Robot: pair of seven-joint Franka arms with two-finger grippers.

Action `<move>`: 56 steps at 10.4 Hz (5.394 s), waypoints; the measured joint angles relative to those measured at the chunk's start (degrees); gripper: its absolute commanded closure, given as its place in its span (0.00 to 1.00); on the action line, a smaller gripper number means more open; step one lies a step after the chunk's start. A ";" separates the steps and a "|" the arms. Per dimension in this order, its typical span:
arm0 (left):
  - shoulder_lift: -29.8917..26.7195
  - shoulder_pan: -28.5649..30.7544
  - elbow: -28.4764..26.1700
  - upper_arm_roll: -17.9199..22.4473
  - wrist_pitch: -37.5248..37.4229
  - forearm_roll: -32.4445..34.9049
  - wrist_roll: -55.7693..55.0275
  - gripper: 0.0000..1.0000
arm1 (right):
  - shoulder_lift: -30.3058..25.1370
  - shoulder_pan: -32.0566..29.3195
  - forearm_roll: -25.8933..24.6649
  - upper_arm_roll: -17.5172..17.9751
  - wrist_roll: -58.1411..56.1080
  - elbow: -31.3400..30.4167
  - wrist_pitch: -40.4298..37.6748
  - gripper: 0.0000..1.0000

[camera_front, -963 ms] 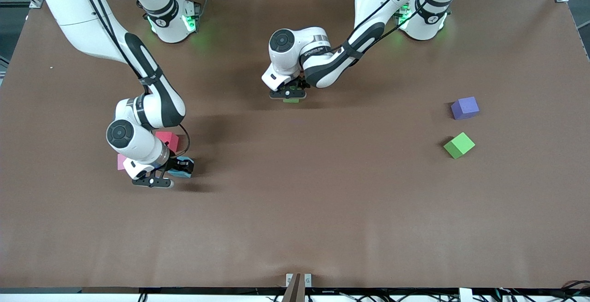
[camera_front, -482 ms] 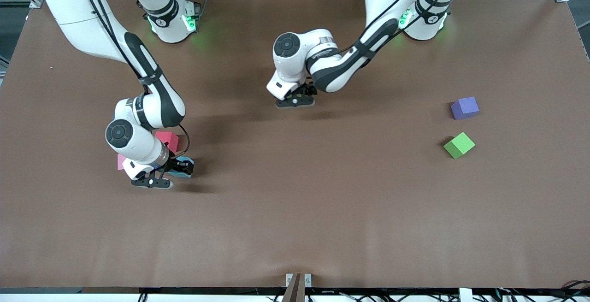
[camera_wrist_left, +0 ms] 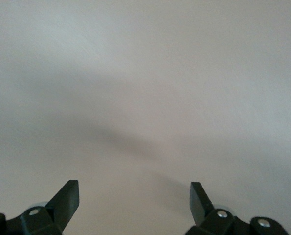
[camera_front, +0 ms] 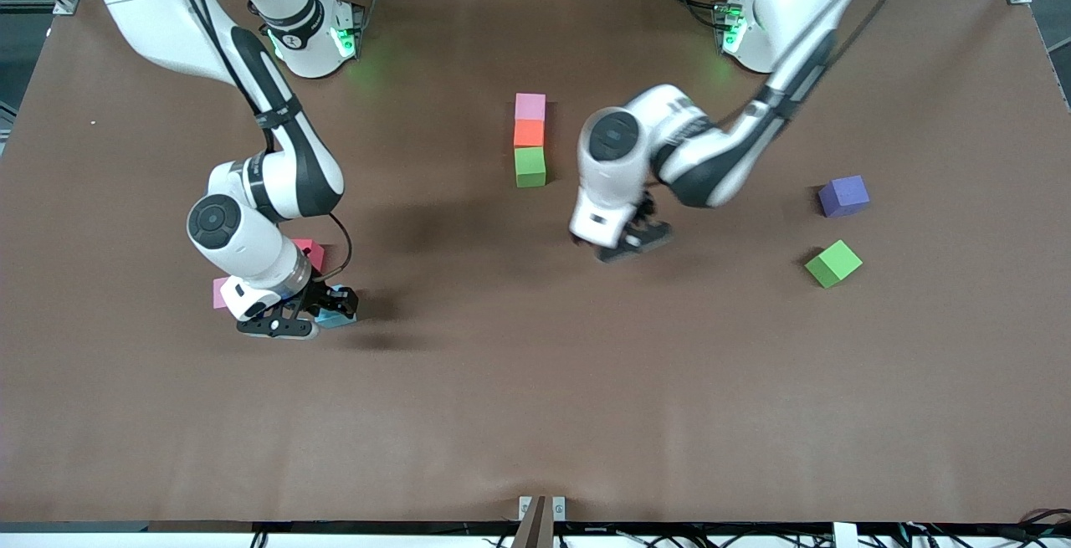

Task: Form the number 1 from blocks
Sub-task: 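Grasp the second green block with the left gripper, then carry cyan to center with the right gripper while the left gripper lifts green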

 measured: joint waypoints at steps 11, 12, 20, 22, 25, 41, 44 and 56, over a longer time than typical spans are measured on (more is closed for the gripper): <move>-4.19 36.67 -1.51 -1.50 -6.14 -2.06 19.23 0.00 | 0.95 2.23 0.32 -4.95 -20.35 -1.03 -0.67 0.00; -3.98 37.67 -2.36 -1.50 -6.14 -2.09 19.75 0.00 | 1.33 2.68 0.32 -4.88 -20.35 -1.03 -0.67 0.00; 0.64 38.30 -3.53 -1.73 -6.14 -2.11 19.79 0.00 | 3.73 3.20 3.57 -4.78 -20.47 -1.07 -0.54 0.18; 1.26 38.30 -3.57 -1.73 -6.14 -2.11 19.79 0.00 | 3.82 3.20 4.82 -4.79 -20.48 -1.07 -0.54 0.31; 2.20 38.30 -3.59 -1.72 -6.11 -2.11 19.79 0.00 | 3.91 3.20 5.42 -4.79 -20.48 -1.07 -0.53 0.39; 6.63 39.05 -5.59 1.79 -5.48 2.46 19.79 0.39 | -4.10 24.88 7.57 -12.84 5.86 -0.79 -2.66 0.39; 6.62 39.20 -5.50 1.77 -5.28 2.51 19.79 1.00 | -4.55 33.69 7.68 -13.79 19.26 -0.83 -2.66 0.39; 4.76 32.40 -2.74 -13.69 -4.42 2.73 20.23 1.00 | -1.70 54.14 7.73 -16.48 38.10 -1.22 -3.03 0.39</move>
